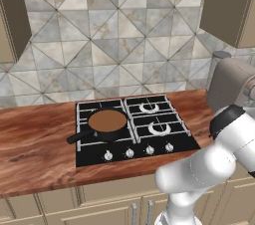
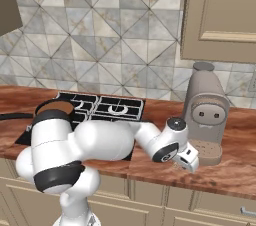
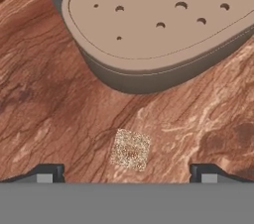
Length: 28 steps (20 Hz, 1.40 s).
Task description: Pick up the sugar cube(s) and place them in the saucepan with hot chocolate.
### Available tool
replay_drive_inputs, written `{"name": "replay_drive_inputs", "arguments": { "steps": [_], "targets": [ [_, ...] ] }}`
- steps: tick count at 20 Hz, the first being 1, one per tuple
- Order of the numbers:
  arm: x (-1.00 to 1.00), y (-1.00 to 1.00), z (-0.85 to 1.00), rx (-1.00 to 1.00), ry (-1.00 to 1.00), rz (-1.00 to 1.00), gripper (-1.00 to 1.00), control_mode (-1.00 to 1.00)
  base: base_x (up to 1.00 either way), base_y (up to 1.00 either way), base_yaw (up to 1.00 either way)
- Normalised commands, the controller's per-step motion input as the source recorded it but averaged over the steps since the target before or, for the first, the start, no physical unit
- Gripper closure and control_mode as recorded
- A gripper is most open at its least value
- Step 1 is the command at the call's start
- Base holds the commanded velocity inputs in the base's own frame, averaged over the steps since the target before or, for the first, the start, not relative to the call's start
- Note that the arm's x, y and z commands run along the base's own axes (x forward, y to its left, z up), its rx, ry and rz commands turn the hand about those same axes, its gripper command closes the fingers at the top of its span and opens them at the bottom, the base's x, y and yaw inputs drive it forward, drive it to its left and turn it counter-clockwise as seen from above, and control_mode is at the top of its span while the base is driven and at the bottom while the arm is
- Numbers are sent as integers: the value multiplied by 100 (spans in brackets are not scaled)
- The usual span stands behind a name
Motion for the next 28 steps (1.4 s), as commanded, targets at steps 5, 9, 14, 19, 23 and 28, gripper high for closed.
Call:
{"name": "replay_drive_inputs", "arguments": {
  "steps": [5,9,14,19,23,28],
  "targets": [
    [0,0,-8,-4,0,3,-100,-100,0,0,0],
    [0,0,-19,-2,0,2,-100,-100,0,0,0],
    [0,0,-12,-3,0,2,-100,-100,0,0,0],
    [0,-1,0,-3,0,3,-100,-100,0,0,0],
    [0,0,0,-3,-2,3,-100,-100,0,0,0],
    [4,-5,0,-3,-6,2,-100,-100,0,0,0]
  ]
}}
